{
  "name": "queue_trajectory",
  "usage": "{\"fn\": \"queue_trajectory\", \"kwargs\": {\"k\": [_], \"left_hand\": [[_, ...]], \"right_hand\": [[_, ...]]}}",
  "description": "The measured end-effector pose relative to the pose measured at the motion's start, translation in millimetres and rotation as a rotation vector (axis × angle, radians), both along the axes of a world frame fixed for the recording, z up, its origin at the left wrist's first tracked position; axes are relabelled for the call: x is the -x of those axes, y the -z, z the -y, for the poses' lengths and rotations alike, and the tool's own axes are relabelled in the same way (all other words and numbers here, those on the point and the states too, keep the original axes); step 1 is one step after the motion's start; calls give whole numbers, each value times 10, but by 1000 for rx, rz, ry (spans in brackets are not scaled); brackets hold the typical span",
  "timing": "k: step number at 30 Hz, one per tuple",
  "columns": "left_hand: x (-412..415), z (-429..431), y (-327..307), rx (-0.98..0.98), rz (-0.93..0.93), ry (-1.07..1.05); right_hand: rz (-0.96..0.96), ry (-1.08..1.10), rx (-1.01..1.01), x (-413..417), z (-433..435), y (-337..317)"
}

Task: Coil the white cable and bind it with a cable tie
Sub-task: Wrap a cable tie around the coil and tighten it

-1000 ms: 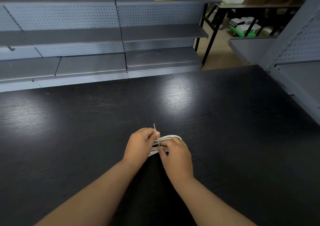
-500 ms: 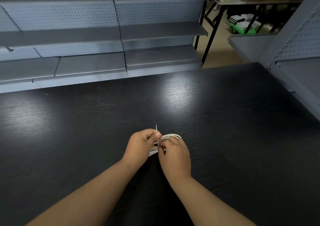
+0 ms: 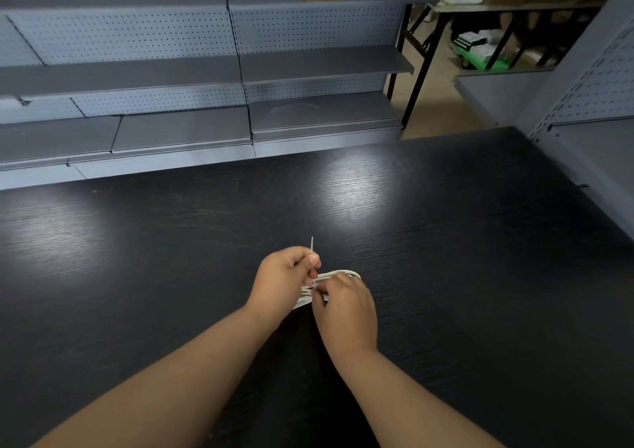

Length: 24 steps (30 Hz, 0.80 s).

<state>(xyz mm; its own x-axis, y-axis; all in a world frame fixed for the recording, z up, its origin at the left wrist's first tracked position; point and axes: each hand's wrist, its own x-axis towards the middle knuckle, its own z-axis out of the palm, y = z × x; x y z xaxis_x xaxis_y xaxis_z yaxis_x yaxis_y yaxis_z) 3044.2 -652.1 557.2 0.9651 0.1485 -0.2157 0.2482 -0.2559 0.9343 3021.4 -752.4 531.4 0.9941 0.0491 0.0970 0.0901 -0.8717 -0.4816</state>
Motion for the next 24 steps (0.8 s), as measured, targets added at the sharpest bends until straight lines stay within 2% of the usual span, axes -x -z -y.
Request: {"fn": "queue_trajectory", "kwargs": {"k": [24], "left_hand": [[-69, -69, -95, -58, 13, 52]], "right_hand": [[-23, -28, -20, 15, 3, -123]]}}
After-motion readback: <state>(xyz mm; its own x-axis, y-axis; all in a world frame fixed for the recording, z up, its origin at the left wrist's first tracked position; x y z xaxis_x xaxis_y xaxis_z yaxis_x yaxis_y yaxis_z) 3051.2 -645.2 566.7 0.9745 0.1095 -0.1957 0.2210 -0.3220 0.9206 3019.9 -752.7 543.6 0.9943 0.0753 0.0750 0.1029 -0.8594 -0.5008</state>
